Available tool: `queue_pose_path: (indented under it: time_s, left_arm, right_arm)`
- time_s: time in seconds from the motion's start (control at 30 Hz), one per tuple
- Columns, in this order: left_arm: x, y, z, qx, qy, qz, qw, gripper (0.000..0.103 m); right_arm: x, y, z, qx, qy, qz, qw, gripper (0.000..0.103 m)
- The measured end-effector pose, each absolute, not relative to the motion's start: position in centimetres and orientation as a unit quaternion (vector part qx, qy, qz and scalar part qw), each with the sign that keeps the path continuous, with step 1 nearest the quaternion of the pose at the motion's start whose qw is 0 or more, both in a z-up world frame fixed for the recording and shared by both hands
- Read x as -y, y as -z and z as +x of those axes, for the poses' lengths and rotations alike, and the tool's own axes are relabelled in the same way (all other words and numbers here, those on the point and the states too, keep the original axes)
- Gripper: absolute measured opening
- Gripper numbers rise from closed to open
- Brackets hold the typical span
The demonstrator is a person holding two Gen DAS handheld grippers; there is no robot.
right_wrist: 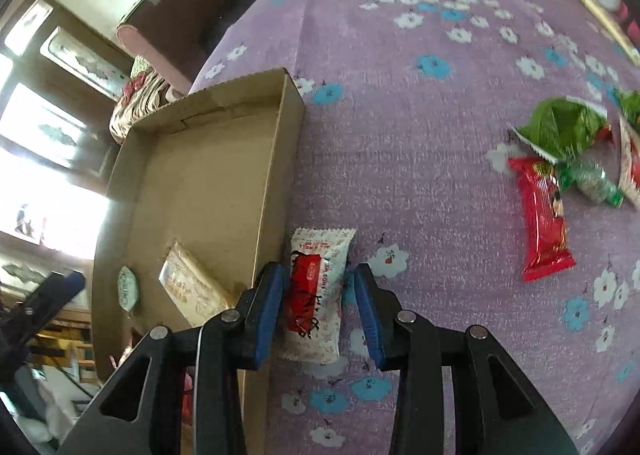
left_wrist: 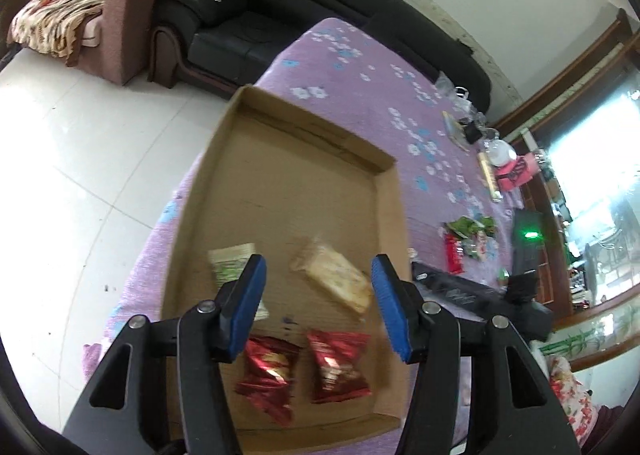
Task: Organize snacks
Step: 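Grasp the red-and-white packet with the left tool while the right grasps the cookie bag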
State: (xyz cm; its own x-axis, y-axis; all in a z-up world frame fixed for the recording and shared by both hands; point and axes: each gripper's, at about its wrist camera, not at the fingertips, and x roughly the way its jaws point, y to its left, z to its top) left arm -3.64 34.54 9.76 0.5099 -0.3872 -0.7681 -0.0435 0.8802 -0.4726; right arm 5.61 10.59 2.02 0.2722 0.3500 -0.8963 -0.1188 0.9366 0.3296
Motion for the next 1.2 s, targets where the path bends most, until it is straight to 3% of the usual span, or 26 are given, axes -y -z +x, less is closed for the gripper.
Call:
queue_pose_path:
  time_s: [0.03,0.17,0.37,0.5,0.6,0.77,0.97,1.2]
  left_arm:
    - [-34.3,-9.8,-3.6,-0.483,0.106,-0.226,0.839,0.057]
    - [-32.6,-10.4,-3.3,-0.48,0.121,-0.22,0.841,0.057]
    - [-29.0,-10.7,-2.6,-0.486,0.155,-0.212,0.834,0.059]
    - [-24.9,-10.9,-2.1,-0.494,0.189,-0.202,0.825,0.062]
    - [-21.9,-10.9,-2.1,-0.499,0.204,-0.191,0.82,0.064]
    - [-17.2,-9.4,-2.2,-0.525,0.205,-0.17,0.808,0.067]
    - [-12.9,-6.2,-2.0,-0.557,0.186,-0.156,0.795,0.067]
    - [-10.2,-3.5,-1.7,-0.567,0.149,-0.097,0.804,0.067]
  right_arm:
    - [-11.3,-2.0,5.8,-0.586,-0.143,0.073,0.794,0.023]
    - [-12.4,-2.4,5.2,-0.575,-0.11,-0.01,0.811,0.022]
    - [-8.3,-2.4,3.3,-0.587,-0.071,0.008,0.806,0.026]
    - [-4.4,-3.5,1.6,-0.59,-0.102,0.075,0.797,0.026]
    - [0.2,-5.6,0.9,-0.563,-0.104,0.112,0.812,0.033]
    - [12.3,-8.0,0.4,-0.511,-0.024,0.135,0.849,0.059]
    - [18.5,-5.9,2.7,-0.52,-0.02,0.045,0.853,0.06]
    - [19.0,-2.5,3.3,-0.544,-0.079,0.021,0.835,0.06]
